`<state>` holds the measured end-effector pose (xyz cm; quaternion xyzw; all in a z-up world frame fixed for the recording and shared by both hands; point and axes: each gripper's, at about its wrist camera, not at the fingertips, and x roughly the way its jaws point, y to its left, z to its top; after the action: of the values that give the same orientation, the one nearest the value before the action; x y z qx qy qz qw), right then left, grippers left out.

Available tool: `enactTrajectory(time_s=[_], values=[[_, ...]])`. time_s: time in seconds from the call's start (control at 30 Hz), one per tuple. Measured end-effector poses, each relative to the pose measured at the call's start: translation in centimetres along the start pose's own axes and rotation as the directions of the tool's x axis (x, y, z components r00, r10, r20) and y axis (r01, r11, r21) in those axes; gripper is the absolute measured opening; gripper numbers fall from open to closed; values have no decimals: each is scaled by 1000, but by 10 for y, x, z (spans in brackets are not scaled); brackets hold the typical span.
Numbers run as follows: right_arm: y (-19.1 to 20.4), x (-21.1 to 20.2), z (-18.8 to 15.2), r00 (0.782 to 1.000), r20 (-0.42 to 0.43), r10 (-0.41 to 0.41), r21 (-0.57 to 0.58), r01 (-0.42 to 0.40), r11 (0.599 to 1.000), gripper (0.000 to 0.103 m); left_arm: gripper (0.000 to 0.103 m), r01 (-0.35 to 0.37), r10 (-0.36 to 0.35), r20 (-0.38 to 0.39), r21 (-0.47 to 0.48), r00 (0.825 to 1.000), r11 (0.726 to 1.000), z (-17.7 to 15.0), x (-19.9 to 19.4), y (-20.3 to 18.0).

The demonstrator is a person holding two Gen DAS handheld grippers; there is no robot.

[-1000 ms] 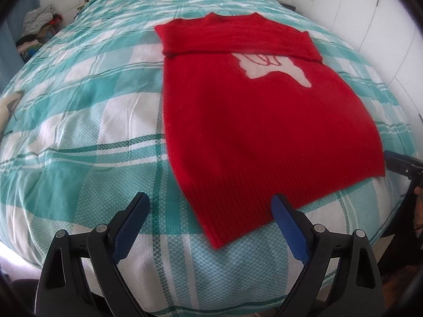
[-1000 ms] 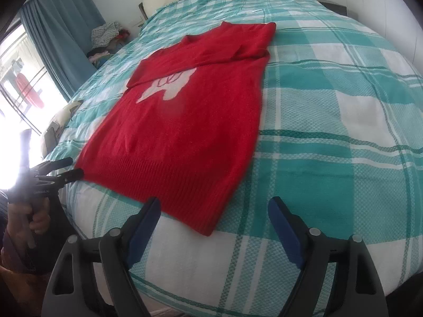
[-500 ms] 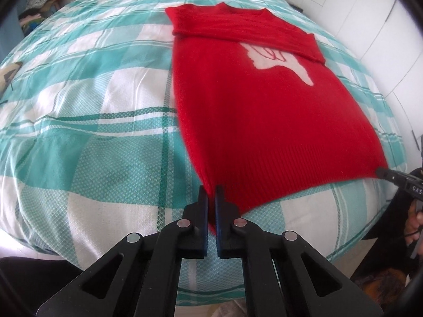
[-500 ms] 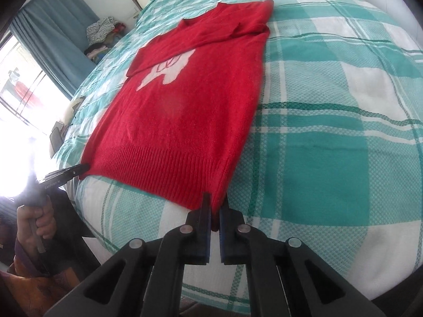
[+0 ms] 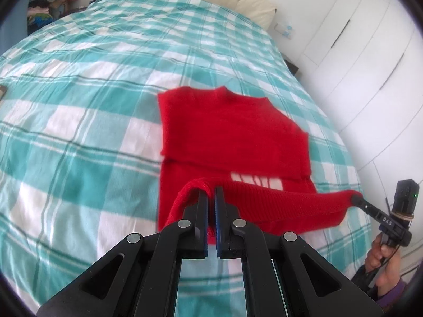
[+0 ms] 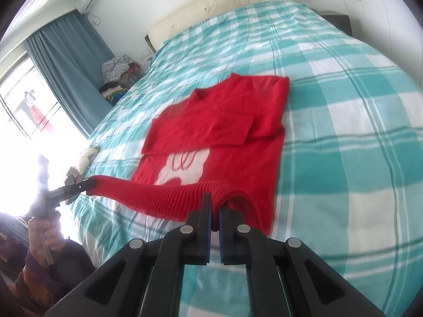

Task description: Fold small clothes

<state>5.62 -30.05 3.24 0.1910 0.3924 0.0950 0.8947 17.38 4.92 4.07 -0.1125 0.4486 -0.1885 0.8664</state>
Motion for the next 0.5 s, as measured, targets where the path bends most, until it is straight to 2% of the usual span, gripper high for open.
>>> enactTrajectory(time_s=[0.13,0.23,0.37,0.5], values=[[-12,43,60,996,77,-42,11,41,999,4,2,-40,41,16,-57,999,998,58,55,6],[-27,85,99,994,82,-73,24,71,997,4,2,-71,72,2,-100,997,992,91,98,16],[-48,139,139,993,66,-103,33,101,994,4,2,-101,97,-35,-159,995,982,118,147,32],[-71,181,160,994,37,-99,73,97,993,4,2,-112,103,-61,-171,993,979,135,182,39]])
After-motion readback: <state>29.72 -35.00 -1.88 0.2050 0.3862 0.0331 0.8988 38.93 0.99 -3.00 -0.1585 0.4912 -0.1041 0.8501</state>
